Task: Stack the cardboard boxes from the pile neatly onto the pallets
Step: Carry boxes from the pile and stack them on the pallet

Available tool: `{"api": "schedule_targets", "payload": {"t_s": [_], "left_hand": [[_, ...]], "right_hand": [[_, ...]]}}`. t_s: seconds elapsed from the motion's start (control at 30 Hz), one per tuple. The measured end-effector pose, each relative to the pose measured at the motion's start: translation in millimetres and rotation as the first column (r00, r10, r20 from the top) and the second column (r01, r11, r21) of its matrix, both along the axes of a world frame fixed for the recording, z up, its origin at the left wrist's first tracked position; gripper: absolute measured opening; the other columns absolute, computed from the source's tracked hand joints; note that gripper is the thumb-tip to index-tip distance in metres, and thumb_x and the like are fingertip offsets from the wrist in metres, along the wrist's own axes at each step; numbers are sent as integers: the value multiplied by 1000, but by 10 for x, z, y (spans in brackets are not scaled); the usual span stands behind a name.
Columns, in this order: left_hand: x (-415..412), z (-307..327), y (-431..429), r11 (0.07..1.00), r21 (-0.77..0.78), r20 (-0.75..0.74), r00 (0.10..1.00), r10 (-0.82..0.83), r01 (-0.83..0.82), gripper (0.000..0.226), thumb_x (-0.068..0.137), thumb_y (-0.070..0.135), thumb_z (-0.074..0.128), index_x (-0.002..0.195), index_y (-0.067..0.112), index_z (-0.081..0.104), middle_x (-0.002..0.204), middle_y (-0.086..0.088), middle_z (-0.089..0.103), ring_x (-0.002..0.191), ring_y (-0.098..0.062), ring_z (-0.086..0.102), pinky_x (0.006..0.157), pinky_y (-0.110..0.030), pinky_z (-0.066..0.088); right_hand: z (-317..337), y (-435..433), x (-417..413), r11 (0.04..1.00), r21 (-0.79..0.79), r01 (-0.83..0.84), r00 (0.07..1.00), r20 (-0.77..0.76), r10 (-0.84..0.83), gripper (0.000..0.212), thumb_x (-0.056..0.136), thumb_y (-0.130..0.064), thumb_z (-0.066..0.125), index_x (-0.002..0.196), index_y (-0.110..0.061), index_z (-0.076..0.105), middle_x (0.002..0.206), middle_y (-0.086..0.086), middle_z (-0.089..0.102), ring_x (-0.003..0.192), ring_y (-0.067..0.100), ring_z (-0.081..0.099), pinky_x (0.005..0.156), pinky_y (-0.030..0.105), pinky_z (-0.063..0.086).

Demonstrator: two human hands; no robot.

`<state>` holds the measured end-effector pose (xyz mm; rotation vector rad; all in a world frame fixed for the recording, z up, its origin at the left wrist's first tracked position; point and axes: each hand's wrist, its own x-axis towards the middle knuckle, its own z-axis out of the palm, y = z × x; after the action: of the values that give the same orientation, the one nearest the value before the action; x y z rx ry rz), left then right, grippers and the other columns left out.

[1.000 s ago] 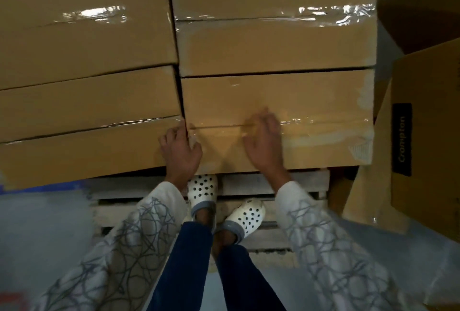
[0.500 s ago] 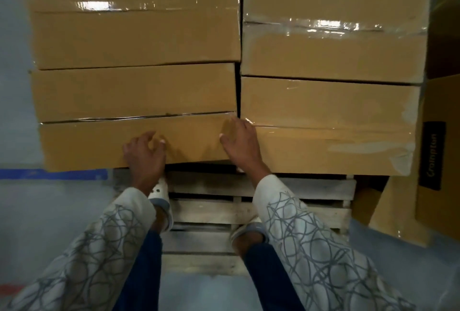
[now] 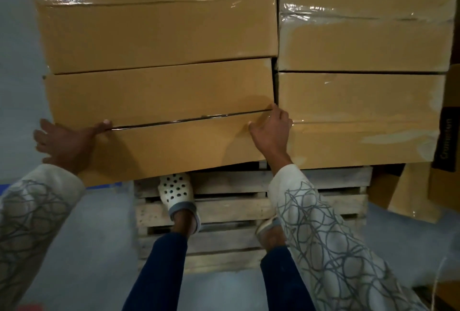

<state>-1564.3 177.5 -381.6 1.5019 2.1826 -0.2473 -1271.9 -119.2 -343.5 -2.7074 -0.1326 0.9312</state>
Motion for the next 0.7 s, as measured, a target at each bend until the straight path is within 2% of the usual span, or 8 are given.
{"api": "schedule_targets", "payload": {"t_s": [0.07, 0.17, 0.3, 0.4, 0.47, 0.57, 0.7], "left_hand": [[-260, -133, 86, 997, -79, 186, 983, -5, 20, 128, 27, 82, 90, 136, 28, 52, 138, -2, 61, 126, -31, 59, 103, -58, 50], [-345, -124, 50, 996, -63, 312, 949, -40, 62, 119, 32, 72, 96, 134, 30, 51, 135, 3, 62, 122, -22, 62, 105, -48, 52], [-216, 51, -13, 995, -34, 379, 922, -79, 99, 117, 35, 69, 94, 132, 23, 49, 135, -3, 61, 122, -24, 60, 105, -48, 51], [-264, 30, 12, 990, -73, 395, 915, -80, 118, 124, 34, 71, 94, 139, 25, 46, 138, 0, 60, 126, -23, 59, 107, -49, 50], [-317, 6, 33, 988, -90, 403, 912, -77, 123, 129, 35, 71, 95, 143, 25, 42, 140, 1, 59, 128, -22, 58, 108, -48, 49], [-440, -146, 87, 981, -122, 418, 905, -85, 149, 122, 37, 62, 97, 140, 26, 42, 138, 2, 59, 124, -21, 60, 105, -47, 52], [-733, -559, 178, 980, -147, 417, 907, -63, 136, 134, 29, 70, 95, 144, 30, 39, 143, 3, 56, 129, -23, 58, 102, -53, 54]], "right_hand": [[-9, 51, -20, 997, -25, 73, 997, -2, -73, 85, 84, -37, 78, 155, -10, 37, 150, 15, 45, 139, 37, 37, 114, 42, 30], [-26, 61, 8, 964, -26, 266, 964, 4, -266, 82, 77, -40, 81, 148, -15, 48, 142, 11, 58, 135, 35, 45, 112, 39, 35], [14, -36, -40, 931, -9, 365, 931, 2, -365, 79, 63, -49, 75, 135, -21, 60, 124, 4, 69, 125, 32, 54, 109, 47, 43], [10, -151, -127, 935, -31, 353, 936, 10, -353, 65, 67, -41, 72, 127, -19, 66, 117, 5, 73, 120, 31, 58, 109, 45, 42], [-2, -201, -218, 933, -48, 356, 934, 4, -356, 67, 65, -41, 68, 127, -17, 67, 119, 6, 73, 120, 31, 59, 109, 45, 42], [-8, -215, -316, 911, -15, 412, 911, -14, -412, 80, 60, -43, 67, 134, -14, 64, 125, 10, 69, 121, 33, 59, 107, 48, 45], [43, -109, -390, 893, -21, 449, 890, -74, -449, 87, 66, -40, 80, 145, -15, 54, 141, 12, 57, 130, 37, 51, 109, 49, 46]]}}
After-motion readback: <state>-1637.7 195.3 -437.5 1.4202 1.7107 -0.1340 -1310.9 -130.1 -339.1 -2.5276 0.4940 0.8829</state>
